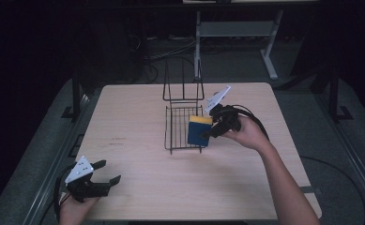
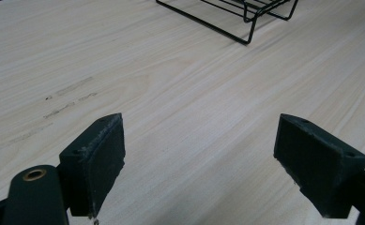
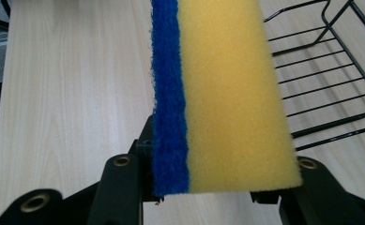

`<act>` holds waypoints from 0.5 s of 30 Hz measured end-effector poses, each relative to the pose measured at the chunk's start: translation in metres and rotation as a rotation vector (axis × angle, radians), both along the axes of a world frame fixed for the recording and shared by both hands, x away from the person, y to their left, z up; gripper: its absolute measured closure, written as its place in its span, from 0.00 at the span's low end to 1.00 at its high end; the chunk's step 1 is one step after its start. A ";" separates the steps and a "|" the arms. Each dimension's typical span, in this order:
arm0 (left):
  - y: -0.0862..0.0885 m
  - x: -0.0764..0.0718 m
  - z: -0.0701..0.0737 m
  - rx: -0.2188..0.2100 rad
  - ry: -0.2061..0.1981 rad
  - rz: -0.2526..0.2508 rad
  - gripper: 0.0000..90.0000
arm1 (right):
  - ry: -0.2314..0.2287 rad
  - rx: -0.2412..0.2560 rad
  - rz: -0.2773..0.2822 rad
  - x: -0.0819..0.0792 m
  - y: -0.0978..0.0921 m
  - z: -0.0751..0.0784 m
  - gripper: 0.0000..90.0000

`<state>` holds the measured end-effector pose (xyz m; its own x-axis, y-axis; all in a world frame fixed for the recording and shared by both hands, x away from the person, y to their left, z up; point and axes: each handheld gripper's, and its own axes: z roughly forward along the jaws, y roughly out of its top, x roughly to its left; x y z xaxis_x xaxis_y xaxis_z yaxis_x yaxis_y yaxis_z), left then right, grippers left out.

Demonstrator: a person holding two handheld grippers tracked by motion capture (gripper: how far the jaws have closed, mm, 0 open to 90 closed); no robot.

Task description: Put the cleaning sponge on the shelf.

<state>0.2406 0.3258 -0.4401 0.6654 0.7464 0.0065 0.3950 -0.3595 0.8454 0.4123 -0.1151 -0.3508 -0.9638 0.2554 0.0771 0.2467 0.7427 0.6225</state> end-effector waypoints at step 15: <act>0.000 0.000 0.000 0.001 0.000 -0.001 0.18 | -0.003 0.009 -0.011 0.021 0.006 -0.001 0.62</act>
